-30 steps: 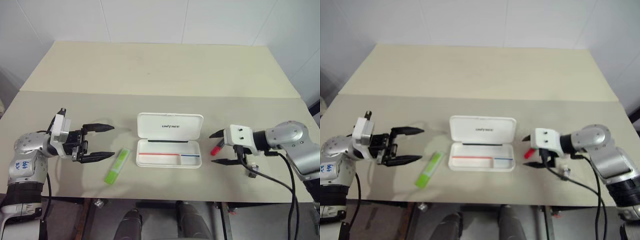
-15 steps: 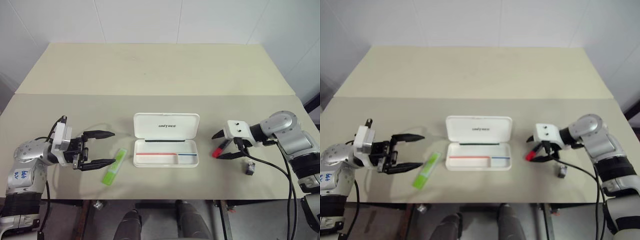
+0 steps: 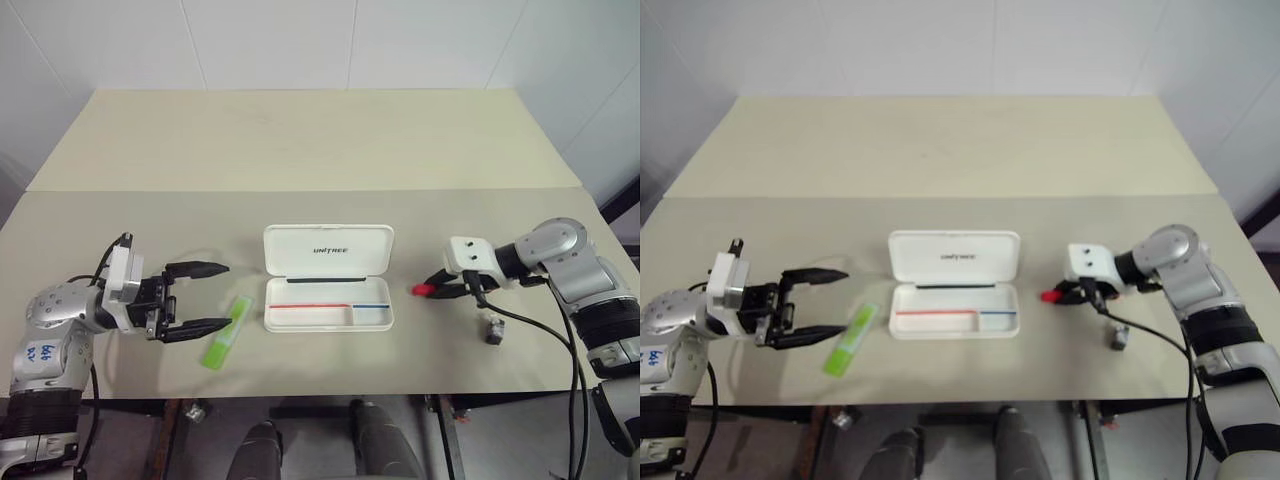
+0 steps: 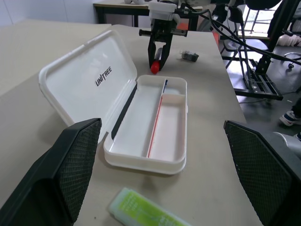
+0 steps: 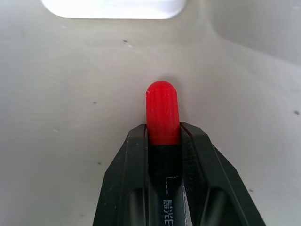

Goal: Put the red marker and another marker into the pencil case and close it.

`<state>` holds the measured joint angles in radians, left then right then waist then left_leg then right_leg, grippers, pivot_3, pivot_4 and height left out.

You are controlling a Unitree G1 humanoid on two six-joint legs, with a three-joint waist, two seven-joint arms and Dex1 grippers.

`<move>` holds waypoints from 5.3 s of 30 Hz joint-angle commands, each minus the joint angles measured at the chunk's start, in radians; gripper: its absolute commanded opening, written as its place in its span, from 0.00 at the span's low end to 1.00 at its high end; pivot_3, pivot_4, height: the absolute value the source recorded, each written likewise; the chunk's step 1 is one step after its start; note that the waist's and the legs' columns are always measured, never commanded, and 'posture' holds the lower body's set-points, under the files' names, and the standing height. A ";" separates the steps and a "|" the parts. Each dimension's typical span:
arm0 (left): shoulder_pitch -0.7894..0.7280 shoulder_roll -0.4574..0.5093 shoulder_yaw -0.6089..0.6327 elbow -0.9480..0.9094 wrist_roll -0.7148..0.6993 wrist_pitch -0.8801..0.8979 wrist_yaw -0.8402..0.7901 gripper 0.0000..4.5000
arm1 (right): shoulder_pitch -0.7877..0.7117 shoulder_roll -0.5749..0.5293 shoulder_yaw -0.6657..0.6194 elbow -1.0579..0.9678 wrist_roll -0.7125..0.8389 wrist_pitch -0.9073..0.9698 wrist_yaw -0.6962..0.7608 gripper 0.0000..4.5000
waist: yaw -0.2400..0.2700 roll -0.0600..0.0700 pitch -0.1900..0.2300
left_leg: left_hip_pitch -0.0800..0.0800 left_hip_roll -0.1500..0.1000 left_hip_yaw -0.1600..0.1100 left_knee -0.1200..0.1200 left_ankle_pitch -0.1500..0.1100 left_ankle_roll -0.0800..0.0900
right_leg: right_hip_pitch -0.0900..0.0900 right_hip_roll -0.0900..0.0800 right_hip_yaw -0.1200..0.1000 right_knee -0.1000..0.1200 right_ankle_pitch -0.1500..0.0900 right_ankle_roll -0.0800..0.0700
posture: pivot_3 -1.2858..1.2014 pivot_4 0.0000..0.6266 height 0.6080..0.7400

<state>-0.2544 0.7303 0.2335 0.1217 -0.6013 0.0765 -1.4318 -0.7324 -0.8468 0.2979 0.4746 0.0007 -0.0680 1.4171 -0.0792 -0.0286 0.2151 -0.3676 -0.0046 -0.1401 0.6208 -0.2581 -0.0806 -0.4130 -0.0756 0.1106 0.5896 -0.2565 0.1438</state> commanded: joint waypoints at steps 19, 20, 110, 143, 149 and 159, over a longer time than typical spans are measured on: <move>-0.105 -0.018 -0.037 0.081 0.009 -0.013 -0.054 1.00 | 0.132 -0.058 -0.162 -0.906 0.121 0.700 -0.205 0.13 | 0.020 0.002 0.001 | -0.003 0.001 0.000 -0.006 -0.002 -0.001 | -0.007 0.000 0.000 0.002 0.003 0.013 | 0.52 0.24 1.00; -0.108 -0.018 -0.038 0.083 0.010 -0.014 -0.056 1.00 | 0.129 -0.046 -0.157 -0.952 0.141 0.745 -0.218 0.13 | 0.022 0.002 0.001 | -0.003 0.001 0.000 -0.006 -0.002 -0.001 | -0.007 0.000 0.000 0.002 0.003 0.013 | 0.52 0.24 1.00; 0.294 0.072 -0.077 -0.556 0.074 0.812 0.846 0.64 | 0.271 -0.002 -0.210 -0.953 0.400 0.652 -0.314 1.00 | 0.032 -0.001 -0.001 | -0.002 0.002 0.009 -0.005 -0.002 0.000 | -0.007 0.000 0.004 -0.001 -0.004 -0.002 | 0.52 0.24 1.00; -0.121 0.144 -0.086 -0.423 0.020 0.411 0.346 0.26 | 0.584 0.031 -0.410 -0.913 0.492 0.389 -0.300 1.00 | 0.045 -0.001 0.000 | -0.008 0.010 0.024 0.004 -0.015 0.002 | -0.014 -0.004 -0.006 -0.002 0.007 0.014 | 0.52 0.24 1.00; -0.173 0.160 -0.247 -0.487 0.085 0.457 0.328 0.26 | 0.602 0.014 -0.432 -0.893 0.488 0.369 -0.297 1.00 | 0.048 -0.001 0.000 | -0.008 0.010 0.024 0.009 -0.015 0.002 | -0.011 -0.004 -0.004 -0.003 0.000 0.002 | 0.52 0.24 1.00; -0.250 0.071 -0.410 -0.529 0.171 0.480 0.382 0.26 | 0.629 0.004 -0.458 -0.878 0.476 0.351 -0.306 1.00 | 0.046 -0.002 0.000 | -0.005 0.010 0.025 0.010 -0.014 0.002 | -0.011 -0.003 -0.002 0.000 0.000 0.002 | 0.52 0.24 1.00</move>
<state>-0.4861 0.8080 -0.1625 -0.3811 -0.4572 0.5733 -1.0607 -0.1012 -0.8290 -0.1273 -0.3866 0.4715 0.3015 1.1168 -0.0329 -0.0303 0.2153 -0.3721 0.0053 -0.1143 0.6306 -0.2720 -0.0785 -0.4236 -0.0783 0.1086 0.5904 -0.2563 0.1456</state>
